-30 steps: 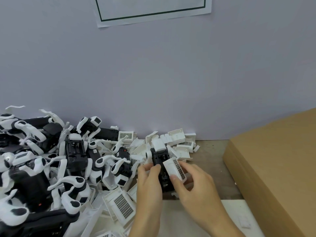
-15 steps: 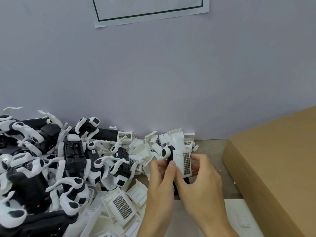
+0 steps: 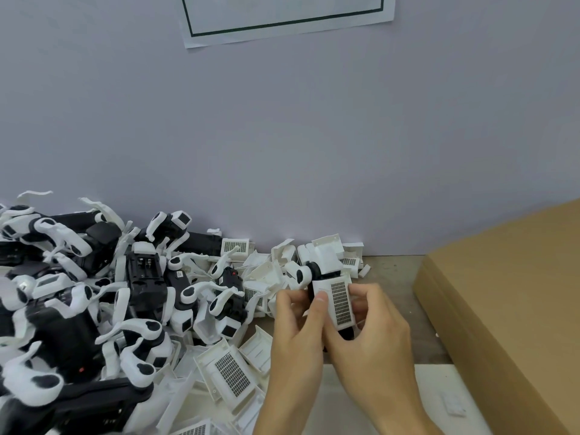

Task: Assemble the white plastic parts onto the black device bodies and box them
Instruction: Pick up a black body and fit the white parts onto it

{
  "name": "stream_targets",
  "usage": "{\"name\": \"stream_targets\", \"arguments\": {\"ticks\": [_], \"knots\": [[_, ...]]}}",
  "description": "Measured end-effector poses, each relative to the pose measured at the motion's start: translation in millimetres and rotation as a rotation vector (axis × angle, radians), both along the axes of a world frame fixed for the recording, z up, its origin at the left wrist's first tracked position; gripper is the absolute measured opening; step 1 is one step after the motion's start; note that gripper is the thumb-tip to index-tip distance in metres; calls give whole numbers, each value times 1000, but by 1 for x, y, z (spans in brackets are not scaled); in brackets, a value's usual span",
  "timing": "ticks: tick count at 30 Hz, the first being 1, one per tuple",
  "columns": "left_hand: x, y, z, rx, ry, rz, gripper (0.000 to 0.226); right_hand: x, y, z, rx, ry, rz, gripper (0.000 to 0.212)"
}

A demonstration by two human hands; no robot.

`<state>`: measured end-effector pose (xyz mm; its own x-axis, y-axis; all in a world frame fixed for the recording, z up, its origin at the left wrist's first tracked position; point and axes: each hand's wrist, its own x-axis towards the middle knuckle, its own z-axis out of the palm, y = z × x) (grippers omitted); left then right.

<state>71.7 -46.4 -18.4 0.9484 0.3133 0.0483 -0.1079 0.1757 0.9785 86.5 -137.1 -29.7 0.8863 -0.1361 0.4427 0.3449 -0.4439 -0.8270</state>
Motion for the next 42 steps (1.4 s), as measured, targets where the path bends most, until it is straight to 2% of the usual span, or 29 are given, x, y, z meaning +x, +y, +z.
{"name": "stream_targets", "arguments": {"ticks": [8, 12, 14, 17, 19, 22, 25, 29, 32, 36, 39, 42], "knots": [[1, 0, 1, -3, -13, 19, 14, -3, 1, 1, -114, -54, -7, 39], [4, 2, -1, -59, 8, 80, 21, -4, 0, 3, -193, -107, 74, 46], [7, 5, -3, -110, 12, 125, 24, -4, 1, 2, -212, -136, 139, 41], [9, 10, -6, -124, 33, 154, 27, -3, 1, 0, -38, -133, 177, 20], [9, 11, -5, -120, 3, 139, 37, 0, 0, 1, 122, -43, 184, 14], [7, 9, -3, -46, -68, 101, 49, 4, -3, 9, 397, 189, 335, 31], [7, 6, -4, 78, -97, 44, 45, 4, -8, 17, 613, 345, 496, 45], [7, 2, -6, 137, -103, 25, 50, 5, -9, 14, 659, 373, 503, 42], [11, 4, -8, 113, -34, 17, 58, 8, -8, 7, 658, 340, 420, 44], [10, 3, -9, 115, 64, -92, 54, 9, -4, 2, 622, 325, 383, 36], [8, 2, -8, 131, 44, -110, 59, 9, -3, 3, 605, 314, 389, 36], [7, 2, -6, 233, 15, -87, 70, 9, -5, 3, 602, 308, 374, 35]]}}
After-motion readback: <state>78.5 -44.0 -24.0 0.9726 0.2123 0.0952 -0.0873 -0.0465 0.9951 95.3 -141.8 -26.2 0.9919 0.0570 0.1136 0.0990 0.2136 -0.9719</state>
